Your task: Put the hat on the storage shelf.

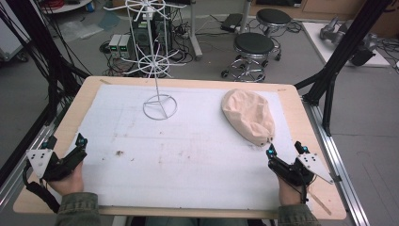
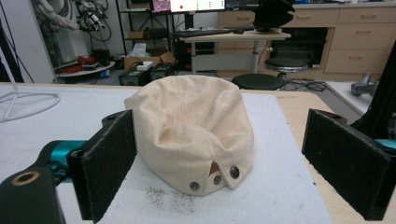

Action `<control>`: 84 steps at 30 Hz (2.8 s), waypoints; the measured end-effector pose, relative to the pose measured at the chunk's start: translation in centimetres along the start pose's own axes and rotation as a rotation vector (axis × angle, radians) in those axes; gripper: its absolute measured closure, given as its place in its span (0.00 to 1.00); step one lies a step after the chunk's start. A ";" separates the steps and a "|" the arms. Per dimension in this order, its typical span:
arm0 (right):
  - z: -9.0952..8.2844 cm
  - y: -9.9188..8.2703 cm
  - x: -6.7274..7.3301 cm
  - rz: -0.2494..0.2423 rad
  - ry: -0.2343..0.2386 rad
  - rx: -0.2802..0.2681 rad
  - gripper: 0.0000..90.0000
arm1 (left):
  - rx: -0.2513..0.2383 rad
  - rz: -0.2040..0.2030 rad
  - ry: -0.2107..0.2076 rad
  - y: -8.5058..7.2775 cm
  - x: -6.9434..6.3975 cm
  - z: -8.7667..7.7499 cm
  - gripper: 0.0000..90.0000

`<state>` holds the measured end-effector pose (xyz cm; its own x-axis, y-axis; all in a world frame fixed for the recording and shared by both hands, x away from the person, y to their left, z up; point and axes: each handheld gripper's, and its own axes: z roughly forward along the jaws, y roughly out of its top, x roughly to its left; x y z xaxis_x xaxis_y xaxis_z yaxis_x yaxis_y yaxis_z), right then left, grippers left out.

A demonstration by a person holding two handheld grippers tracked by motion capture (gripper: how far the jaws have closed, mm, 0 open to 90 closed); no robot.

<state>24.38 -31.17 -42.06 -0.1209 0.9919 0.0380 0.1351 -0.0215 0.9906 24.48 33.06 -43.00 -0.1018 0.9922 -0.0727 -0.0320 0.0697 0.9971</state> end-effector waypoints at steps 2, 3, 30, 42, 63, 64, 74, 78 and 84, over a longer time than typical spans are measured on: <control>-0.1 0.0 0.0 0.010 -0.011 -0.001 0.10 | -0.006 -0.011 0.004 0.0 0.1 -0.2 0.20; -0.1 0.0 -0.1 0.011 -0.016 -0.004 0.10 | -0.008 -0.010 0.005 0.0 0.1 -0.2 0.20; -0.5 0.4 -0.8 0.036 -0.077 -0.022 0.10 | 0.015 0.015 -0.036 0.0 -0.9 0.1 0.20; -0.2 4.4 -0.6 0.023 -0.027 0.004 0.10 | 0.022 -0.003 -0.036 -0.1 -1.0 0.2 0.20; 6.3 12.9 1.0 -0.047 0.053 -0.018 0.10 | 0.004 -0.014 -0.023 0.0 -0.9 -0.1 0.21; 6.6 13.2 1.0 -0.043 0.054 -0.017 0.10 | 0.004 -0.014 -0.023 0.0 -0.9 -0.1 0.21; 10.0 15.8 1.3 -0.054 0.089 0.017 0.10 | 0.018 -0.020 -0.033 -0.2 -0.8 -0.1 0.21; 11.8 16.2 1.1 -0.056 0.083 0.053 0.10 | 0.018 -0.024 -0.033 -0.2 -0.8 0.0 0.21; 14.4 16.4 0.7 -0.071 0.085 0.098 0.10 | 0.019 -0.030 -0.036 -0.2 -0.7 0.0 0.21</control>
<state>40.71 -28.99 -27.64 -0.2160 0.9763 -0.0164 0.2185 0.0647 0.9737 24.52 32.33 -43.14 -0.0654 0.9927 -0.1018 -0.0155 0.1010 0.9948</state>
